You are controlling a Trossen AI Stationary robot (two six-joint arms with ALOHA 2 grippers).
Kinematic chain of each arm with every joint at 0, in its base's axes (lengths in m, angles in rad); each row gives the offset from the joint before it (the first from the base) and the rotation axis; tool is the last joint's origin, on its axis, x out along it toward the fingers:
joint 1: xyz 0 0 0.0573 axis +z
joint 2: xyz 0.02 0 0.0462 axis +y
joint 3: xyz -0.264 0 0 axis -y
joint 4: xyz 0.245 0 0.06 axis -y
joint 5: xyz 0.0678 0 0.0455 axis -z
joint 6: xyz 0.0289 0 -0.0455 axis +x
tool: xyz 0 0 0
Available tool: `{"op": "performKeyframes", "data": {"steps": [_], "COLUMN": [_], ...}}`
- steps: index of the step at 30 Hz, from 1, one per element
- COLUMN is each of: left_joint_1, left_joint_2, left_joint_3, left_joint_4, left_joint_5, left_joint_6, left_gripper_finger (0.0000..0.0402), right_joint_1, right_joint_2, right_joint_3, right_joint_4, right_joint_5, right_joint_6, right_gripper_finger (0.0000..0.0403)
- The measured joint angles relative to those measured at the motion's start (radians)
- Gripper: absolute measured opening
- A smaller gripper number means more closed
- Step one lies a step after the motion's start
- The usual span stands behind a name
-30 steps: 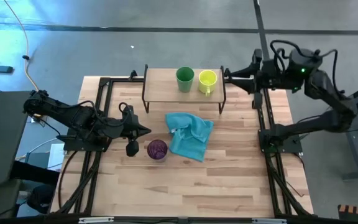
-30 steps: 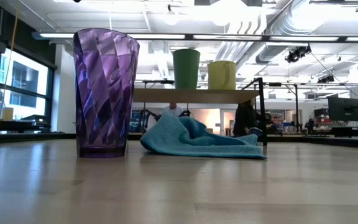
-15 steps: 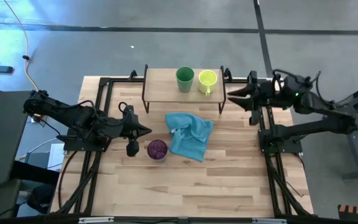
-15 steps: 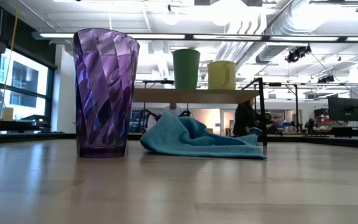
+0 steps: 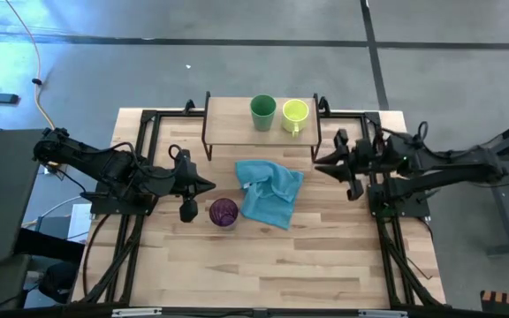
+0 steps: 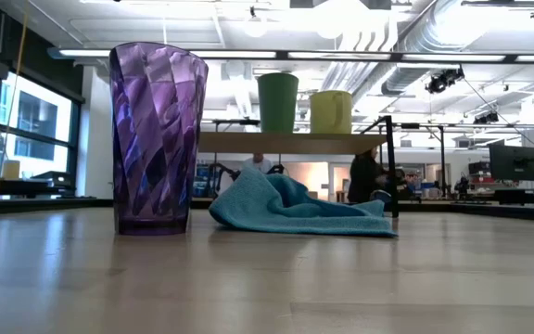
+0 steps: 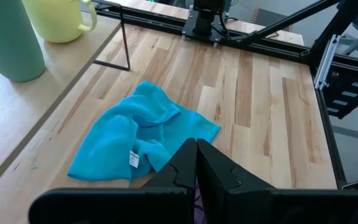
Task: Stack small to large cups/mugs on shelf
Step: Put the violet cup on the shelf
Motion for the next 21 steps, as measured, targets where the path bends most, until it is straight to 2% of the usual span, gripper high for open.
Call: {"op": "performKeyframes", "data": {"steps": [10,21], "left_joint_1": [0.0,0.0], "left_joint_2": [0.0,0.0], "left_joint_3": [0.0,0.0], "left_joint_4": [0.0,-0.005], "left_joint_5": [0.0,0.0], "left_joint_6": [0.0,0.0], "left_gripper_finger": [0.0001,0.0001], "right_joint_1": [0.109,0.182], "right_joint_2": [0.0,-0.001], "right_joint_3": [-0.101,-0.205], "right_joint_4": [0.074,0.074], "right_joint_5": [0.045,0.171], "right_joint_6": [0.059,0.092], "right_gripper_finger": [0.0057,0.0057]}}
